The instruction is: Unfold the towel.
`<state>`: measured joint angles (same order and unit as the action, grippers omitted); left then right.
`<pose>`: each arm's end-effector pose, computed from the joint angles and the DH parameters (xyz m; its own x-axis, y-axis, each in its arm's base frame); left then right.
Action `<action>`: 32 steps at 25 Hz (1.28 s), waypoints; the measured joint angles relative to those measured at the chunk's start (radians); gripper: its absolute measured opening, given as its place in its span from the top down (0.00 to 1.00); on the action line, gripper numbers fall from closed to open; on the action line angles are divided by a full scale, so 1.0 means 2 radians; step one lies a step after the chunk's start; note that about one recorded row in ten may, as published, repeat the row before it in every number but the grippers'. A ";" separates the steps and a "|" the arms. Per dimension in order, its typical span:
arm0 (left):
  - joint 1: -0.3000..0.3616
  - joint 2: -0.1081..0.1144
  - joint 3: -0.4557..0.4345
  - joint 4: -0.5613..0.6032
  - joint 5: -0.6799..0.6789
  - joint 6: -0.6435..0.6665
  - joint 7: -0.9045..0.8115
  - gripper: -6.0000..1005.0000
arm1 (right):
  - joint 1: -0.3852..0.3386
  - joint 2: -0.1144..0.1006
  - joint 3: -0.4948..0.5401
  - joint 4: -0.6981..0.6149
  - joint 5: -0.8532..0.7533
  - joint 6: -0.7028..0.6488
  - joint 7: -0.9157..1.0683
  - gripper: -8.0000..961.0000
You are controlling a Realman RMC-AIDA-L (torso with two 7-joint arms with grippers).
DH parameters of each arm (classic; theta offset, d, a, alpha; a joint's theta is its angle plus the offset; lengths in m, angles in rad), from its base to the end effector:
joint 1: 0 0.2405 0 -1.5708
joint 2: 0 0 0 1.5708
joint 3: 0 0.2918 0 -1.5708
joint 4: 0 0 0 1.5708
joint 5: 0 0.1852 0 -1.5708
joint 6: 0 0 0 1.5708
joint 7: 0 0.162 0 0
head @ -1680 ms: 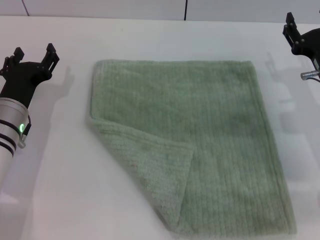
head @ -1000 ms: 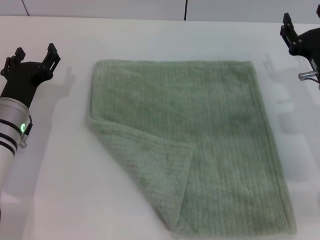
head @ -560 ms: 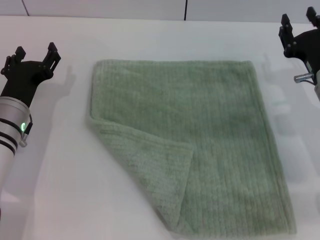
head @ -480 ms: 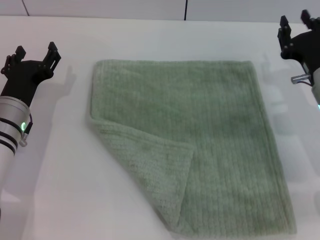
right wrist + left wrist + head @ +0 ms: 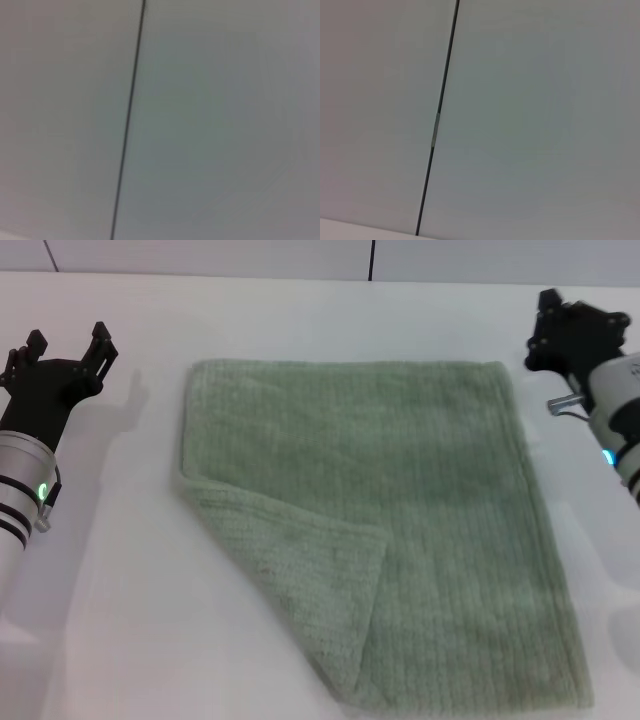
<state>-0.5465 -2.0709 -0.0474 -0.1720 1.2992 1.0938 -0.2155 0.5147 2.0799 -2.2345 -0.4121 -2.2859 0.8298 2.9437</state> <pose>-0.3434 0.3713 -0.0251 0.5825 0.0577 0.8108 0.8128 -0.0293 -0.5818 0.2827 0.3955 -0.0580 0.8280 -0.0149 -0.5606 -0.5471 -0.2411 -0.8016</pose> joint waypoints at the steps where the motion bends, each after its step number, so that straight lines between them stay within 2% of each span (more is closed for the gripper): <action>1: 0.000 0.000 0.000 0.000 0.000 0.000 0.000 0.16 | 0.001 -0.001 0.001 -0.006 0.000 -0.013 -0.001 0.89; 6: 0.002 0.000 0.000 0.001 0.000 0.000 0.000 0.16 | -0.003 -0.003 0.024 -0.064 -0.002 -0.088 -0.047 0.99; 9: 0.003 0.000 0.000 0.001 0.000 0.000 0.001 0.16 | -0.014 -0.003 0.059 -0.119 -0.002 -0.149 -0.101 0.99; 15: 0.004 0.000 -0.002 0.002 0.000 -0.001 0.002 0.16 | -0.046 -0.001 0.161 -0.259 -0.002 -0.341 -0.195 0.99; 20: 0.004 0.000 -0.003 0.002 0.000 -0.001 0.002 0.16 | -0.052 -0.001 0.252 -0.350 -0.002 -0.527 -0.212 0.99; 23: 0.003 0.000 -0.004 0.002 0.000 -0.002 0.002 0.16 | -0.040 -0.002 0.309 -0.383 -0.002 -0.645 -0.213 0.99; 26: 0.002 0.000 -0.004 0.002 0.000 -0.002 0.001 0.16 | -0.020 -0.004 0.357 -0.393 -0.008 -0.734 -0.213 0.99; 32: 0.002 0.000 -0.004 0.002 0.000 -0.001 -0.001 0.16 | 0.030 -0.004 0.422 -0.390 -0.078 -0.869 -0.208 0.99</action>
<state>-0.5431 -2.0708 -0.0553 -0.1672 1.2992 1.0921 -0.2182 0.5739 2.0716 -1.3897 -1.1916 -2.4426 -0.9074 2.5284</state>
